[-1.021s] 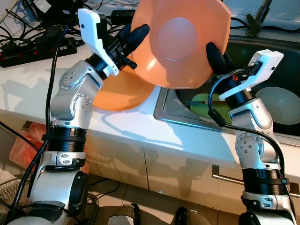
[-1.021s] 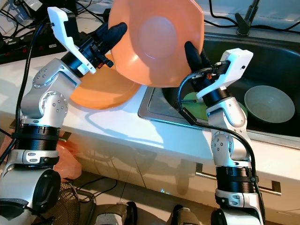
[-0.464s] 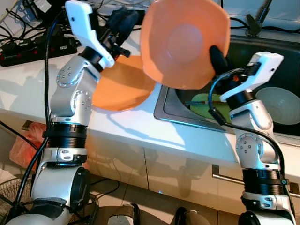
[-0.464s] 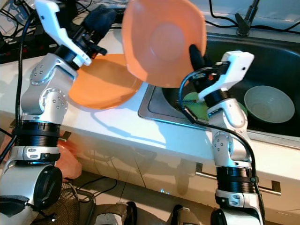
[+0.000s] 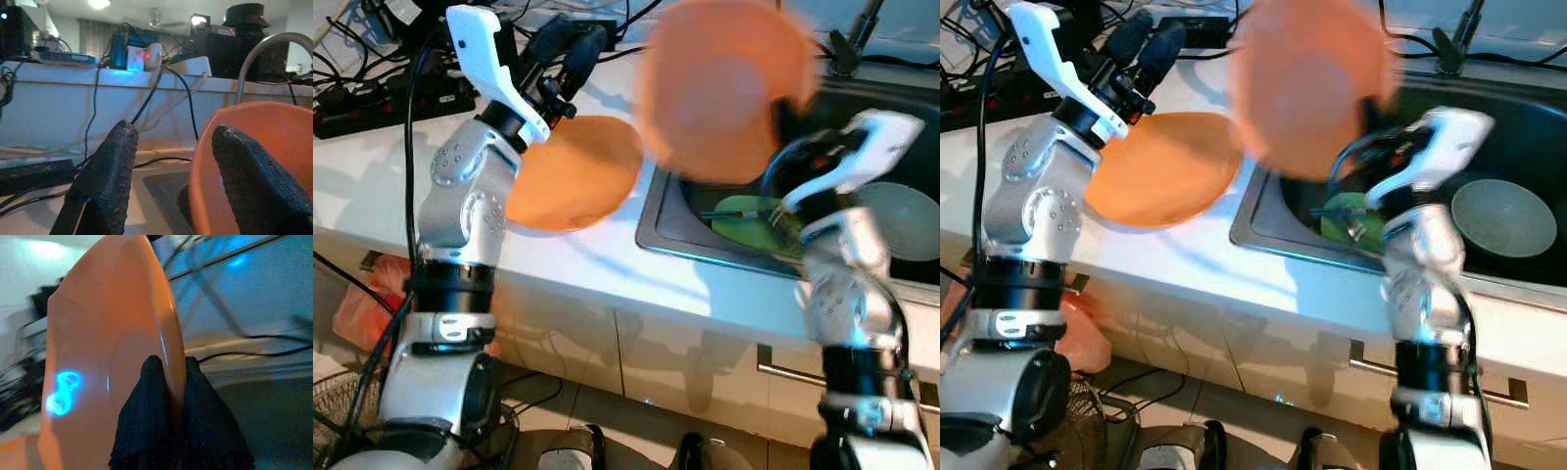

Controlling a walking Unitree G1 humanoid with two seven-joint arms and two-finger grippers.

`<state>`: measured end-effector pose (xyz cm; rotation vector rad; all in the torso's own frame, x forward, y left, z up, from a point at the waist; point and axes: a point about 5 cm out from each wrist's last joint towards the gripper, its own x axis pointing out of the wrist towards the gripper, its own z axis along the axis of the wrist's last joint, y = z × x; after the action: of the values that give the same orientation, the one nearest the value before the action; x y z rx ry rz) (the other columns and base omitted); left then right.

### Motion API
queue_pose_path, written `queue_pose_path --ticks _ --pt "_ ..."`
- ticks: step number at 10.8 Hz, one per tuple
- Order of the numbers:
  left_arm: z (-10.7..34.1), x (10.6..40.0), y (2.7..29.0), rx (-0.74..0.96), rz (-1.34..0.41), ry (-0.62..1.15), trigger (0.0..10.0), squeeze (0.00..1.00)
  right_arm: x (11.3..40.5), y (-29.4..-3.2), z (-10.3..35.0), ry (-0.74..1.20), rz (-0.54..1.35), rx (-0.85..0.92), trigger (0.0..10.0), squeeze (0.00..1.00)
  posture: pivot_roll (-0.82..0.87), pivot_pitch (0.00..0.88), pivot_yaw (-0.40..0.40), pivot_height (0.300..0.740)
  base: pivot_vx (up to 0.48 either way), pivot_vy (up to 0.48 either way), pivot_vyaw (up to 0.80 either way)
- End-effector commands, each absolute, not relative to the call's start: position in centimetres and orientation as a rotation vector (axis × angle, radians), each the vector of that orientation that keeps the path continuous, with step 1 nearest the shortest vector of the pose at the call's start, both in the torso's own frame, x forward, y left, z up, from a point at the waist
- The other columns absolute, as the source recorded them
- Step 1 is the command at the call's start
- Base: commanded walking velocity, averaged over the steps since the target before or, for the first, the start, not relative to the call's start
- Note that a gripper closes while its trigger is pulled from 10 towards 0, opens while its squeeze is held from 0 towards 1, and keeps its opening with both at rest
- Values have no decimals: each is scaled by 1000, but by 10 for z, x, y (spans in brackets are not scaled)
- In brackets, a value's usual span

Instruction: Kitchen organization

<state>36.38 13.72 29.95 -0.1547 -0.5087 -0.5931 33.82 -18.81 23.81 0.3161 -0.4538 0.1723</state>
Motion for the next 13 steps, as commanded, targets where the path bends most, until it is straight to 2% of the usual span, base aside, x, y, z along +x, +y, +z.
queue_pose_path --ticks 1,3,4,8,10,13 --pt "297 361 136 -142 -582 -514 10000 0 339 -196 247 -502 113 331 0 0 133 164 36 740 0 0 0" --pt "281 359 130 -98 -559 -470 10000 0 341 -212 243 -479 -21 326 0 0 132 165 34 740 0 0 0" --pt "267 357 122 -80 -546 -432 10000 0 344 -221 231 -413 -117 263 10000 0 134 168 35 740 0 0 0" --pt "249 346 107 -97 -533 -401 10000 0 346 -242 207 -282 -275 10 10000 0 136 169 34 740 0 0 0" --pt "246 342 101 -105 -533 -397 10000 0 351 -239 181 -149 -236 -108 10000 0 134 162 31 740 0 0 0" --pt "245 339 97 -106 -542 -398 10000 0 354 -226 164 -88 -165 -154 10000 0 138 156 27 740 0 0 0"
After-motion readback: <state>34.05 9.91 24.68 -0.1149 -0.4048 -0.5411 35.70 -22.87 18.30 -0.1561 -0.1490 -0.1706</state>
